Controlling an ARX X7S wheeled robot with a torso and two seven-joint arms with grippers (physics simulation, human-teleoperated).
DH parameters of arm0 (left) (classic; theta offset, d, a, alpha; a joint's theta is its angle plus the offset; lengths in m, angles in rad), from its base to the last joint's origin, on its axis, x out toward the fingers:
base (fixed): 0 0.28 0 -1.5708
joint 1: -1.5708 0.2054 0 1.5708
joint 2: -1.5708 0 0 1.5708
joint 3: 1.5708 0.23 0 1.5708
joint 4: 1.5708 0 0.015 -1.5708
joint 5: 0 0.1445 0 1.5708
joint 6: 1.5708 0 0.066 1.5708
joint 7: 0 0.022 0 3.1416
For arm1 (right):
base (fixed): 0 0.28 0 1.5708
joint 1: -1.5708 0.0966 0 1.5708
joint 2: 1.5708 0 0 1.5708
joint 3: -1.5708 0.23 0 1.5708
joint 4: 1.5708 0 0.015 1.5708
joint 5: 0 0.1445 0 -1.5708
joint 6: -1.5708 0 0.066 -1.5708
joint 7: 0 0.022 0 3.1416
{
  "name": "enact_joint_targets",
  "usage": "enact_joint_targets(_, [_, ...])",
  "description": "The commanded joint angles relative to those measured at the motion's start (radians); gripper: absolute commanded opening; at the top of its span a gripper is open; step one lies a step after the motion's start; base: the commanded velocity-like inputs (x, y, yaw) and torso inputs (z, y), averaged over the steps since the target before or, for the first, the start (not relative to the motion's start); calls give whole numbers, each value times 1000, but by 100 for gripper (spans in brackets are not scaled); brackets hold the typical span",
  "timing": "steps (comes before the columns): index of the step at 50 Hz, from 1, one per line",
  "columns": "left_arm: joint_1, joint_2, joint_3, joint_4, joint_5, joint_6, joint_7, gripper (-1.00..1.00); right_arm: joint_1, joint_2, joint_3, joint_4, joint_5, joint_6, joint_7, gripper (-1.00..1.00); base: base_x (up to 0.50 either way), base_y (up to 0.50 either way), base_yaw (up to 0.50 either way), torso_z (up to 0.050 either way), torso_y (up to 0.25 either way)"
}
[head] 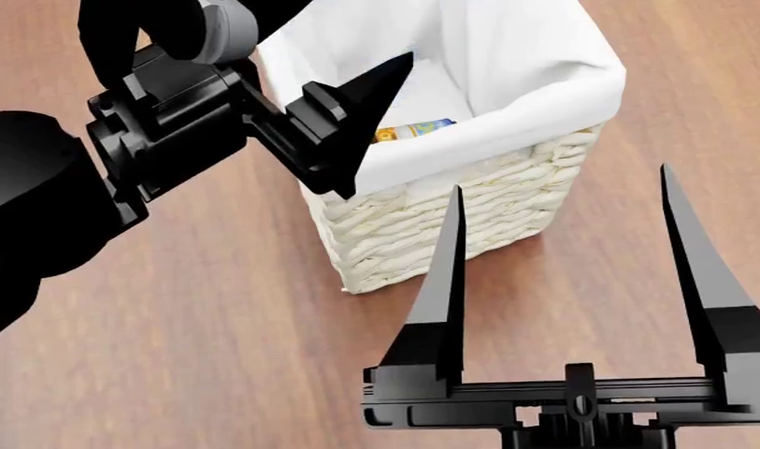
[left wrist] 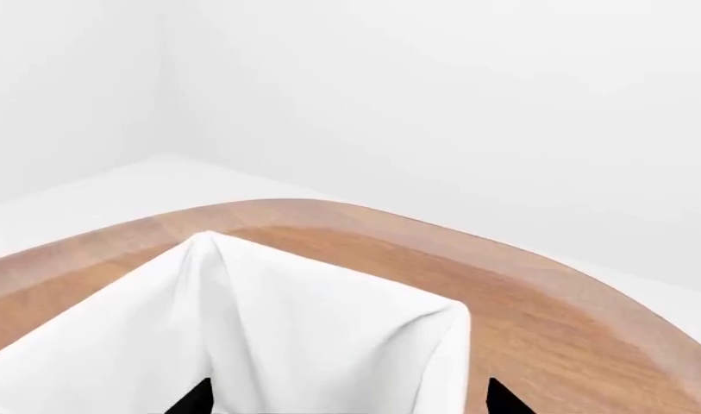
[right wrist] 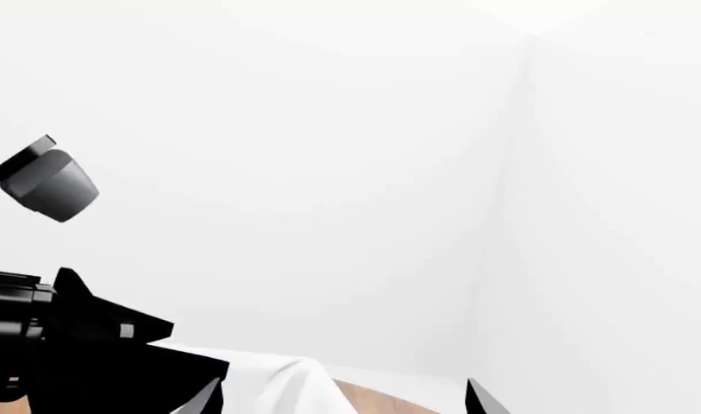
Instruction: Pick up the alphabet soup and the cream cheese box, and put them in the basket.
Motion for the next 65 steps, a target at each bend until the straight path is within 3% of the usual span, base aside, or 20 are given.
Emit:
enact_joint_targets(1, [1, 1, 2, -4, -1, 2, -4, 100, -1, 0, 0, 3, 1, -4, -1, 100, 0, 0, 0, 0, 0])
enact_joint_targets(6, [3, 0, 0, -2, -1, 6, -7, 100, 2, 0, 1, -1, 3, 2, -1, 100, 0, 0, 0, 0, 0])
enact_joint_targets(11, [45, -27, -18, 100, 33, 46, -94, 100, -4, -2, -4, 11, -4, -11, -1, 100, 0, 0, 0, 0, 0])
enact_joint_targets(18, [242, -114, -27, 453, 184, 117, -403, 100, 2, -10, -13, 24, -4, -15, -7, 100, 0, 0, 0, 0, 0])
enact_joint_targets(25, [380, -143, -31, 574, 219, 172, -499, 100, -8, -9, -13, 36, -4, -31, -7, 100, 0, 0, 0, 0, 0])
enact_joint_targets(29, [495, -139, -75, 619, 275, 312, -555, 100, -9, -12, -13, 44, -1, -38, -9, 100, 0, 0, 0, 0, 0])
enact_joint_targets(35, [605, -126, -104, 583, 374, 483, -582, 100, -16, -17, -21, 58, -4, -56, -12, 100, 0, 0, 0, 0, 0])
enact_joint_targets(42, [709, -123, -101, 593, 431, 554, -631, 100, -15, -21, -26, 64, -7, -63, -15, 100, 0, 0, 0, 0, 0])
enact_joint_targets(65, [734, -134, -79, 621, 463, 555, -641, 100, -21, -21, -29, 44, -9, -55, -9, 100, 0, 0, 0, 0, 0])
